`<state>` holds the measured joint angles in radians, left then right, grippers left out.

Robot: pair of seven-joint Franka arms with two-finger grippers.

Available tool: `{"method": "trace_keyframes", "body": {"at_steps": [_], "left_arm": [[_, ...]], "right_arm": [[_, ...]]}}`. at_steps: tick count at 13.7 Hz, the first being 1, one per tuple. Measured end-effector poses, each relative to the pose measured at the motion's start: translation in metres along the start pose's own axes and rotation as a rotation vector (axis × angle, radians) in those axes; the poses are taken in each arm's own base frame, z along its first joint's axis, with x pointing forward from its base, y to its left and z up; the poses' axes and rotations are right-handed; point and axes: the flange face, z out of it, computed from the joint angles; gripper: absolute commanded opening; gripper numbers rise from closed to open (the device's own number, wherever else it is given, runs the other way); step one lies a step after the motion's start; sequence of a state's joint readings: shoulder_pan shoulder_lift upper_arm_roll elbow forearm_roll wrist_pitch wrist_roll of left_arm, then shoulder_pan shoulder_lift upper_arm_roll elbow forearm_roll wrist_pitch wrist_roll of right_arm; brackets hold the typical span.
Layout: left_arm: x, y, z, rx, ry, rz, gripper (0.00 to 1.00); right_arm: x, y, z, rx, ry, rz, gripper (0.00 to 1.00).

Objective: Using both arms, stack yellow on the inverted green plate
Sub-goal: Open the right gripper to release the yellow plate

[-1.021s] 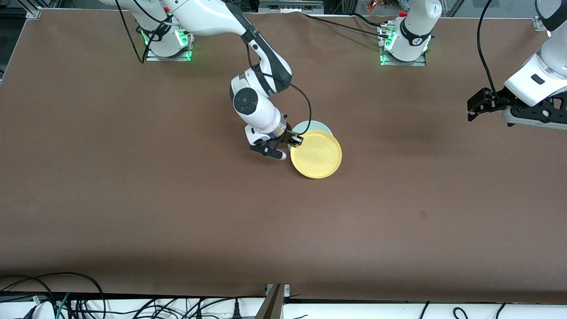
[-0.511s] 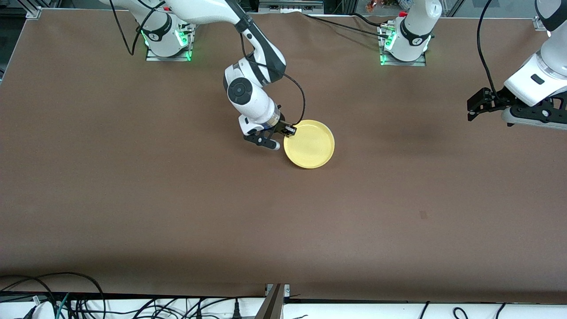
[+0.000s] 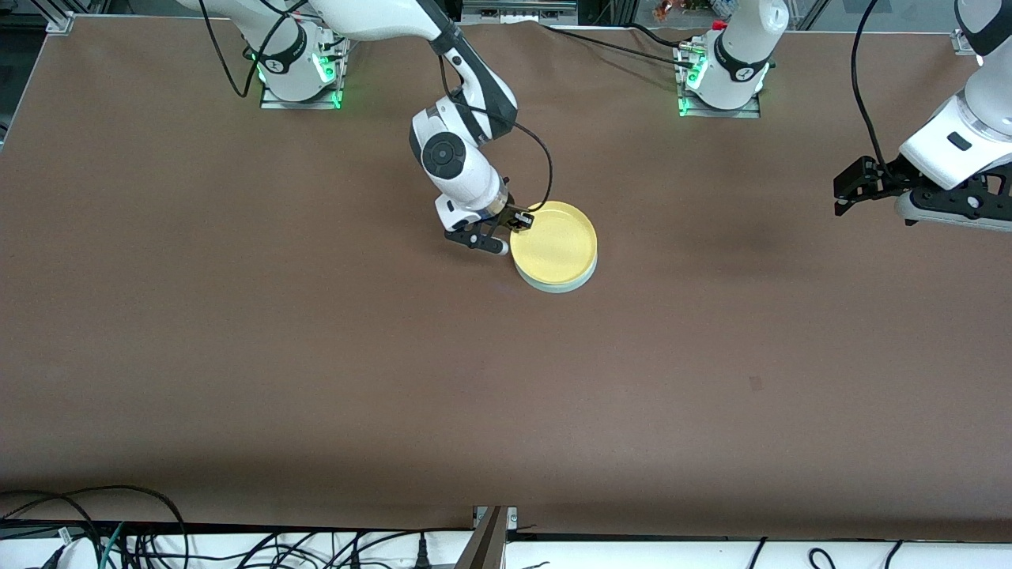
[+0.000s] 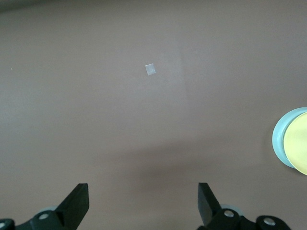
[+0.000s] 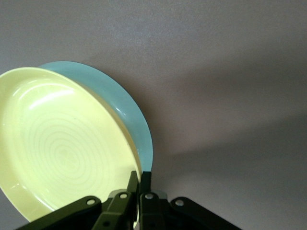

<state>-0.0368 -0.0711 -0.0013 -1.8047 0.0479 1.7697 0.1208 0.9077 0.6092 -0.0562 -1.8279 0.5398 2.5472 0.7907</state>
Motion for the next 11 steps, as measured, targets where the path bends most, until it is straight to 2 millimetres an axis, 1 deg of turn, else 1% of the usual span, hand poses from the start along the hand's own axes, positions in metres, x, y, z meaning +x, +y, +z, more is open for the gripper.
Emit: {"method": "trace_keyframes", "body": {"at_steps": [4, 7, 8, 9, 11], "left_arm": [[0.0010, 0.0077, -0.0024, 0.001, 0.002, 0.014, 1.00], [0.0010, 0.0060, -0.0030, 0.032, -0.001, 0.022, 1.00], [0.0010, 0.0060, -0.0032, 0.040, -0.001, 0.025, 1.00], [0.0011, 0.0069, -0.0034, 0.042, -0.001, 0.027, 1.00], [0.0013, 0.0081, -0.0035, 0.044, -0.001, 0.030, 1.00]], "right_arm": [[0.0014, -0.0008, -0.0005, 0.010, 0.012, 0.000, 0.00], [0.0032, -0.0009, 0.0007, 0.020, 0.024, 0.001, 0.00], [0.0040, -0.0004, 0.0025, 0.021, 0.028, 0.002, 0.56], [0.0043, 0.0000, 0.0042, 0.022, 0.031, 0.002, 1.00], [0.0051, -0.0002, 0.0041, 0.026, 0.037, 0.003, 1.00]]}}
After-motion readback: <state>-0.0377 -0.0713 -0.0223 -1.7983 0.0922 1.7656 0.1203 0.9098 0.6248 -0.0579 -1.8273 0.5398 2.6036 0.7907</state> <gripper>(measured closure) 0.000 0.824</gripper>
